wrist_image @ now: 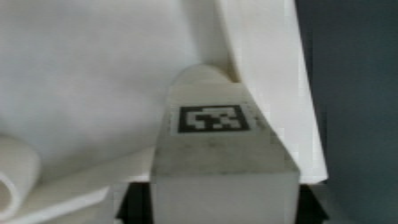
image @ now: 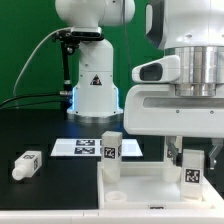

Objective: Assemble square table

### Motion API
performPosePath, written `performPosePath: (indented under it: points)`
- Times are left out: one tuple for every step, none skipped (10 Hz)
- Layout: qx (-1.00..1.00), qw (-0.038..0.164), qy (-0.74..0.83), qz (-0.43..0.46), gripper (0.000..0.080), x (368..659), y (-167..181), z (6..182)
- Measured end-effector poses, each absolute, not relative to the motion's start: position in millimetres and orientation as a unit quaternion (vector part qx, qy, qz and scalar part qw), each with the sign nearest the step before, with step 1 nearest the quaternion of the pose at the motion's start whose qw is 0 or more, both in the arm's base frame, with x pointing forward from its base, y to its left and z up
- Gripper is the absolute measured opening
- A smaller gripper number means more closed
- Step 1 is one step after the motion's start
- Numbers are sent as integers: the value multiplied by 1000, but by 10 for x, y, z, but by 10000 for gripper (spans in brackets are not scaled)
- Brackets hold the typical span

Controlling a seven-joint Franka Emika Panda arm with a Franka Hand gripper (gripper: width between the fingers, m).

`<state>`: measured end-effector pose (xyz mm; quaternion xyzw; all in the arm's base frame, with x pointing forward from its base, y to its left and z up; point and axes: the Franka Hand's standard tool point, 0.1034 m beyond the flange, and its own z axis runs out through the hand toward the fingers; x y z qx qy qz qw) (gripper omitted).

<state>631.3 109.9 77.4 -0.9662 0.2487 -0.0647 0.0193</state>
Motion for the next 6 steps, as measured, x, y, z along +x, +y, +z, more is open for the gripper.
performPosePath:
  points:
    - [-952, 21, 300, -64, 284, 6313, 1092, 772]
    - [-925, 25, 374, -63, 284, 6312, 1080, 770]
    - [-889, 28, 453, -57, 284, 6301, 1075, 769]
    - [-828, 41, 558, -42, 284, 6292, 1061, 764]
    - [-768, 60, 636, -29, 284, 6318, 1050, 765]
    - [-734, 70, 675, -28, 284, 6345, 1039, 765]
